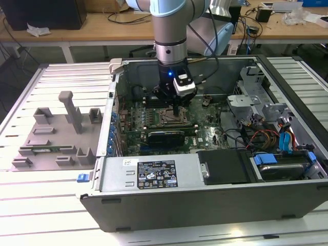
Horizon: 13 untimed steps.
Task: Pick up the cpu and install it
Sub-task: 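Install the first cpu locking lever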
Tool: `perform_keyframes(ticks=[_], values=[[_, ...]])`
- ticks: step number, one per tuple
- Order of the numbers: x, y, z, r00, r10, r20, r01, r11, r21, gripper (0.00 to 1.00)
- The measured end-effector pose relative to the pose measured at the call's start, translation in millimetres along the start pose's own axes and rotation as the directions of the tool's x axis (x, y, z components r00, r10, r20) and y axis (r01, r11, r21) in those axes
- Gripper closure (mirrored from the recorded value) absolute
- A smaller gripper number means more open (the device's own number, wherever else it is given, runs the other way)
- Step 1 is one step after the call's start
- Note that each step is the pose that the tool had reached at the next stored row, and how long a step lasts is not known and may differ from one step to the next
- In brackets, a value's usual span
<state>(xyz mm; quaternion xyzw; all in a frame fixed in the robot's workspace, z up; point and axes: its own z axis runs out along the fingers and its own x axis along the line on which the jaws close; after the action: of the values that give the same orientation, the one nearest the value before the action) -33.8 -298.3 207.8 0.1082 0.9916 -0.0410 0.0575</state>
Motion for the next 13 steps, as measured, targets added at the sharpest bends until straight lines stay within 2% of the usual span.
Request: perform_keyframes(ticks=[2,4,5,6,7,10,11,12,13], values=[[0.0,0.0,0.0,0.9987,-0.05,0.0037,0.05,0.9987,-0.006,0.89],[0.0,0.0,0.0,0.9951,-0.099,0.0078,0.099,0.9951,-0.0104,0.89],[0.1,0.0,0.1,0.9931,-0.117,0.0096,0.117,0.9931,-0.0089,0.89],[0.1,0.0,0.0,0.9905,-0.137,0.0113,0.137,0.9906,-0.0002,0.89],[0.0,0.0,0.0,0.9899,-0.141,0.0116,0.141,0.9899,0.0021,0.89],[0.0,0.0,0.0,0.9898,-0.142,0.0115,0.142,0.9899,0.0025,0.89],[0.0,0.1,0.2,0.9898,-0.142,0.0061,0.142,0.9898,0.0028,0.89],[-0.1,0.1,0.3,0.9896,-0.144,-0.0084,0.144,0.9896,0.0037,0.89],[-0.7,0.1,0.5,0.988,-0.147,-0.0475,0.148,0.989,0.0057,0.89]])
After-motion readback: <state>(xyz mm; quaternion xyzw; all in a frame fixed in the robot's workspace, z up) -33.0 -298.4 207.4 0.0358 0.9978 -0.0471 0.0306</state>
